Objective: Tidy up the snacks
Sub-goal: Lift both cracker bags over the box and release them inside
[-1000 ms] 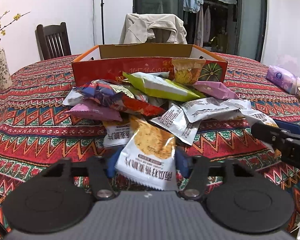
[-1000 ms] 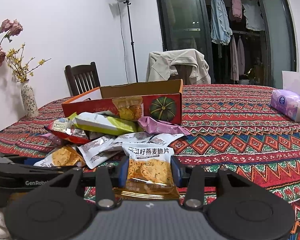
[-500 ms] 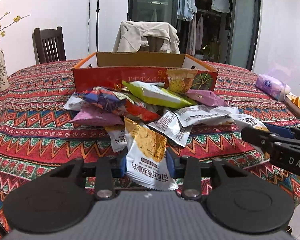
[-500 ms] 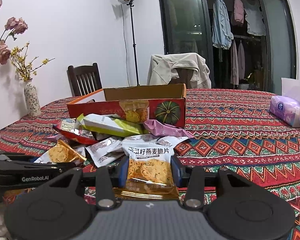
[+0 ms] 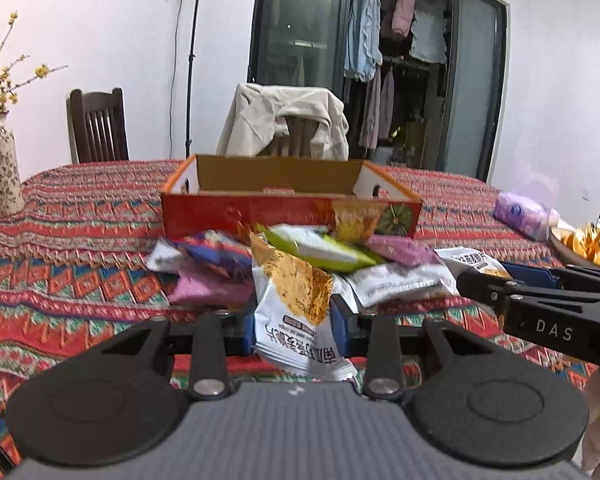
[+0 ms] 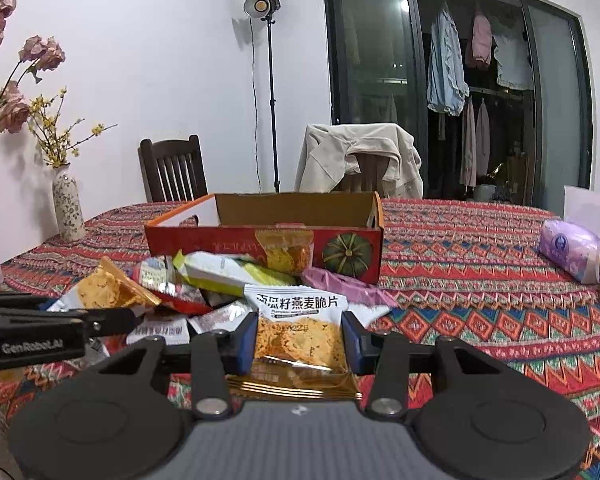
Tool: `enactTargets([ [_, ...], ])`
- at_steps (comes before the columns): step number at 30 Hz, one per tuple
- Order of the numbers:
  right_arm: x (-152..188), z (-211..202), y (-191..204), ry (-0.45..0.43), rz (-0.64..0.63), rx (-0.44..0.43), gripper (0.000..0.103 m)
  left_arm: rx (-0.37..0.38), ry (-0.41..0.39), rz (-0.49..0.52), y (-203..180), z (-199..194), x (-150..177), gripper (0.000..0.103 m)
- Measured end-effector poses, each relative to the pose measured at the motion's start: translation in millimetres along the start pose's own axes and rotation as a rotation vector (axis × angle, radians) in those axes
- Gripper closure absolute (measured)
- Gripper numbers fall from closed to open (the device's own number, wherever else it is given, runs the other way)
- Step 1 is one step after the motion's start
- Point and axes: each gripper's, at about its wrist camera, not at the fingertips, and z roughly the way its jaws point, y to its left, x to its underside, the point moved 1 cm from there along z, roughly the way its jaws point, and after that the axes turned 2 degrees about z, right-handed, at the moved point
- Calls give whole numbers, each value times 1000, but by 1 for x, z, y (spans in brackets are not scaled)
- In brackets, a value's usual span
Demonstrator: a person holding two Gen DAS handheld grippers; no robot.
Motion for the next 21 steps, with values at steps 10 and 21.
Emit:
enactTargets([
  [10, -31, 17, 7, -36, -29, 4, 60, -13, -64, -30, 23, 8, -35, 67],
  [21, -71, 53, 4, -65, -68, 20, 60, -29, -124, -23, 41, 37, -92, 67],
])
